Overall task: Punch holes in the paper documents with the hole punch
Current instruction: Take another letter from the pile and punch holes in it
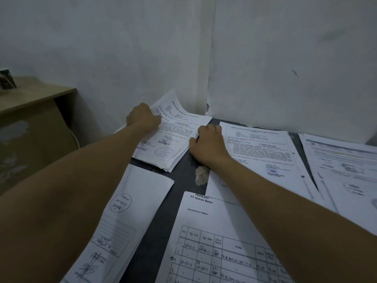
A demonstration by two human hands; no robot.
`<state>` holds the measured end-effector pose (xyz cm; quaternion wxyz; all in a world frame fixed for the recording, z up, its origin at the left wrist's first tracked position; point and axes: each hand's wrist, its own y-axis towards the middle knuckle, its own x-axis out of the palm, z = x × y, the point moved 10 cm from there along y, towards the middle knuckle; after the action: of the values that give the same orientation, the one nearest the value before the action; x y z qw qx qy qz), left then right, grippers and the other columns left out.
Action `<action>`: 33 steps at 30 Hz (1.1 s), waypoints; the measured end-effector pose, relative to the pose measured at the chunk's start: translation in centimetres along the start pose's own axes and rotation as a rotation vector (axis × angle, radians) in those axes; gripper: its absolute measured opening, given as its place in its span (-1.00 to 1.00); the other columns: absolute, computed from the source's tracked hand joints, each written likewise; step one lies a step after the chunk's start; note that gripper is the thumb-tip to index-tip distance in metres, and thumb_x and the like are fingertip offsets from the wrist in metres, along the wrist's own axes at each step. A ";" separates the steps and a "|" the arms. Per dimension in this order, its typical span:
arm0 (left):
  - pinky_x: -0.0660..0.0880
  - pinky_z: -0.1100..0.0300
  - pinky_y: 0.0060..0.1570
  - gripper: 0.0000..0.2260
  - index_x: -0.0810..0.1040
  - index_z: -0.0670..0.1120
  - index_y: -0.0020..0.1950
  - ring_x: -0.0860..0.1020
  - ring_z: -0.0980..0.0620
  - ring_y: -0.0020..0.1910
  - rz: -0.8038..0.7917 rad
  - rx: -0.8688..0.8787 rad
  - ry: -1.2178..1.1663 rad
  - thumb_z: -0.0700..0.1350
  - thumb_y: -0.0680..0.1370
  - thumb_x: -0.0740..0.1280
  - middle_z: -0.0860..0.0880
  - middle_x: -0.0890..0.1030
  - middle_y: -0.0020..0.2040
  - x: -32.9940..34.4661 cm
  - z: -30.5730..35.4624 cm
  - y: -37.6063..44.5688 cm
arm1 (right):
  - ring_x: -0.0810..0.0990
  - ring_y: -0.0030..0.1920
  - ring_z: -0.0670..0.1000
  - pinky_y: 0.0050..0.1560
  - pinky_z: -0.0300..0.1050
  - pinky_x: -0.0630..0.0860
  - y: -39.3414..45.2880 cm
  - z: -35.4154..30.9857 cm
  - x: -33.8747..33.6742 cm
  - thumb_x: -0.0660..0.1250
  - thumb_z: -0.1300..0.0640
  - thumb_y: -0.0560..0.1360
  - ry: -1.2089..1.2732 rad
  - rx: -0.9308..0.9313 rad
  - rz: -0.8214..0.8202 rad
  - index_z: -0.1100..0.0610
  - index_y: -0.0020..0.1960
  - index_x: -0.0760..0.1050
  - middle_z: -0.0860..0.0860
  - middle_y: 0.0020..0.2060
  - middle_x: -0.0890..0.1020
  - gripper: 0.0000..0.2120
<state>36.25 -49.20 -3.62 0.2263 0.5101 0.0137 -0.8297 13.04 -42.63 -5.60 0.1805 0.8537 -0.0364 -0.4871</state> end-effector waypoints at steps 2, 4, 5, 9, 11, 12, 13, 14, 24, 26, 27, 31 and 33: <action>0.55 -0.04 0.09 -0.66 0.51 -0.20 0.12 0.59 -0.23 0.05 0.066 0.010 -0.040 0.08 0.60 0.29 -0.19 0.60 0.09 0.0 -0.4 -0.1 | 0.30 0.29 0.12 0.31 0.03 0.35 0.0 0.0 0.0 0.20 0.03 0.58 0.005 -0.001 -0.002 0.22 0.22 0.46 0.13 0.22 0.47 -0.67; 0.55 -0.04 0.06 -0.64 0.53 -0.21 0.08 0.59 -0.23 0.01 0.120 0.008 -0.040 0.09 0.65 0.19 -0.22 0.61 0.06 -0.1 -0.8 0.1 | 0.30 0.28 0.11 0.31 0.02 0.36 0.0 0.0 0.1 0.20 0.03 0.57 0.009 -0.003 0.000 0.22 0.22 0.46 0.12 0.21 0.48 -0.67; 0.54 -0.03 0.04 -0.62 0.53 -0.22 0.08 0.59 -0.24 0.01 0.139 0.010 -0.024 0.09 0.66 0.16 -0.23 0.61 0.05 -0.3 -0.8 0.2 | 0.30 0.28 0.11 0.30 0.02 0.36 0.0 0.0 0.1 0.20 0.03 0.57 0.012 -0.003 -0.001 0.22 0.22 0.46 0.12 0.21 0.48 -0.68; 0.43 0.04 -0.11 -0.62 0.54 -0.21 0.03 0.58 -0.23 -0.04 0.195 0.032 0.000 0.06 0.69 0.11 -0.23 0.61 0.00 -1.2 -0.7 0.4 | 0.31 0.27 0.10 0.28 -0.01 0.36 0.1 0.1 0.0 0.21 0.04 0.57 0.034 -0.004 0.005 0.20 0.24 0.43 0.11 0.22 0.47 -0.68; 0.43 0.06 -0.14 -0.61 0.55 -0.20 0.01 0.57 -0.20 -0.11 0.224 0.046 -0.002 0.06 0.69 0.09 -0.21 0.62 -0.05 -1.8 -0.8 0.4 | 0.31 0.26 0.09 0.24 -0.03 0.36 0.1 0.1 -0.1 0.23 0.06 0.57 0.059 -0.002 0.008 0.19 0.21 0.42 0.10 0.21 0.48 -0.72; 0.43 0.07 -0.15 -0.61 0.54 -0.19 -0.02 0.55 -0.17 -0.15 0.240 0.053 -0.009 0.07 0.69 0.09 -0.19 0.61 -0.08 -2.1 -0.8 0.3 | 0.31 0.24 0.08 0.22 -0.04 0.35 0.1 0.2 -0.1 0.23 0.07 0.56 0.076 0.002 0.009 0.18 0.18 0.42 0.10 0.19 0.48 -0.75; 0.43 0.07 -0.16 -0.61 0.53 -0.17 -0.05 0.53 -0.14 -0.18 0.260 0.064 -0.015 0.07 0.70 0.08 -0.16 0.60 -0.11 -2.6 -0.8 0.3 | 0.32 0.23 0.08 0.20 -0.04 0.36 0.1 0.2 -0.1 0.24 0.08 0.56 0.096 0.006 0.011 0.17 0.17 0.41 0.10 0.18 0.48 -0.77; 0.43 0.07 -0.16 -0.61 0.52 -0.16 -0.06 0.52 -0.12 -0.20 0.286 0.078 -0.019 0.08 0.70 0.07 -0.14 0.59 -0.13 -3.1 -0.6 0.1 | 0.32 0.21 0.07 0.19 -0.05 0.36 0.1 0.3 -0.2 0.24 0.09 0.55 0.119 0.011 0.014 0.16 0.15 0.41 0.09 0.17 0.49 -0.78; 0.39 0.10 -0.21 -0.64 0.44 -0.10 -0.11 0.50 -0.07 -0.25 0.426 0.198 -0.152 0.09 0.70 0.04 -0.05 0.53 -0.20 -7.6 2.3 -2.6 | 0.55 0.10 0.11 0.13 0.13 0.55 -0.3 2.0 -1.4 0.28 -0.11 0.55 0.427 0.210 0.078 0.12 0.37 0.28 0.10 0.12 0.55 -0.50; 0.37 0.09 -0.20 -0.64 0.42 -0.09 -0.12 0.49 -0.09 -0.25 0.426 0.195 -0.122 0.09 0.70 0.03 -0.06 0.52 -0.21 -8.2 2.6 -2.8 | 0.57 0.04 0.10 0.10 0.13 0.57 -0.5 1.9 -1.7 0.27 -0.14 0.54 0.431 0.221 0.078 0.12 0.30 0.33 0.09 0.06 0.56 -0.54; 0.37 0.08 -0.20 -0.65 0.41 -0.09 -0.12 0.48 -0.10 -0.24 0.414 0.186 -0.096 0.08 0.71 0.04 -0.07 0.51 -0.20 -8.3 2.6 -2.8 | 0.58 0.03 0.10 0.09 0.13 0.57 -0.5 1.8 -1.7 0.27 -0.16 0.54 0.423 0.222 0.069 0.12 0.26 0.36 0.09 0.04 0.57 -0.55; 0.43 0.08 -0.21 -0.66 0.43 -0.12 -0.13 0.54 -0.13 -0.20 0.289 0.128 -0.059 0.05 0.70 0.08 -0.12 0.55 -0.15 -6.7 1.6 -1.9 | 0.50 0.06 0.04 0.09 0.04 0.54 -0.8 1.1 -1.2 0.34 -0.14 0.48 0.350 0.156 0.028 0.07 0.18 0.41 0.05 0.02 0.55 -0.61; 0.39 0.10 -0.21 -0.67 0.44 -0.13 -0.11 0.51 -0.10 -0.20 0.219 0.103 -0.054 0.04 0.70 0.08 -0.11 0.53 -0.13 -5.0 1.1 -1.5 | 0.44 0.10 0.02 0.08 -0.01 0.49 -0.7 1.1 -0.9 0.38 -0.08 0.46 0.312 0.128 0.010 0.06 0.17 0.41 0.03 0.01 0.52 -0.63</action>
<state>36.65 -46.30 0.87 0.2895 0.4970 -0.0907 -0.8130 11.53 -42.07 -5.61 0.1317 0.9286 -0.0429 -0.3444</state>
